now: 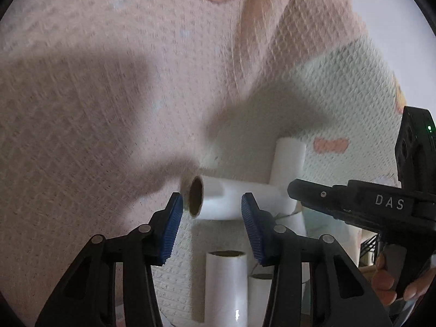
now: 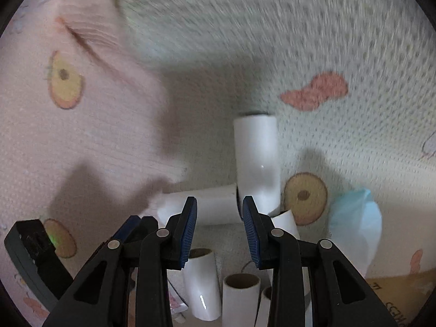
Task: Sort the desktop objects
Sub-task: 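Position the open left gripper around a lying white tube in the pile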
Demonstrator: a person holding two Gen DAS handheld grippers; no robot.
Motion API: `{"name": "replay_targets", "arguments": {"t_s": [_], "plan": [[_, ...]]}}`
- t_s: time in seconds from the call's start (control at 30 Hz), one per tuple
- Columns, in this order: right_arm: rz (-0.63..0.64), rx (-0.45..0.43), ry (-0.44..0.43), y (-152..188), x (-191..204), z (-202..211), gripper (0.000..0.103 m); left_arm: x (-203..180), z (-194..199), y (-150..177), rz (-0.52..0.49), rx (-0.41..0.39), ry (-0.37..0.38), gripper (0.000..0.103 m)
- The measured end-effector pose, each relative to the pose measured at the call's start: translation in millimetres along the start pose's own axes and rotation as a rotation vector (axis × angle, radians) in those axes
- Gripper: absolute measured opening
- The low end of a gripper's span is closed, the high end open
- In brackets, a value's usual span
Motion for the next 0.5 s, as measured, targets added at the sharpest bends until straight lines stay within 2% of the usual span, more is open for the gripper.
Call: {"name": "replay_targets", "arguments": {"t_s": [0.1, 0.3, 0.5], "plan": [[-0.016, 0.023, 0.006, 2.6, -4.8, -9.9, 0.031, 3.6, -9.5, 2.3, 0.027, 0.022, 0.005, 0.049], [-0.06, 0.052, -0.002, 7.3, -9.8, -24.7, 0.031, 22.2, -12.3, 4.5, 0.151, -0.004, 0.027, 0.043], [-0.04, 0.06, -0.002, 4.5, 0.9, -34.0, 0.031, 19.7, -17.9, 8.4, 0.162, 0.017, 0.059, 0.043]]}}
Point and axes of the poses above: each gripper's, at about its wrist camera, not at the fingertips, and z roughly against the way its jaws point, x to its left, y to its underside, the point moved 4 cm from there along -z, roughly the way its jaws point, and after that the axes turned 9 degrees about -z, right-handed, at the moved point
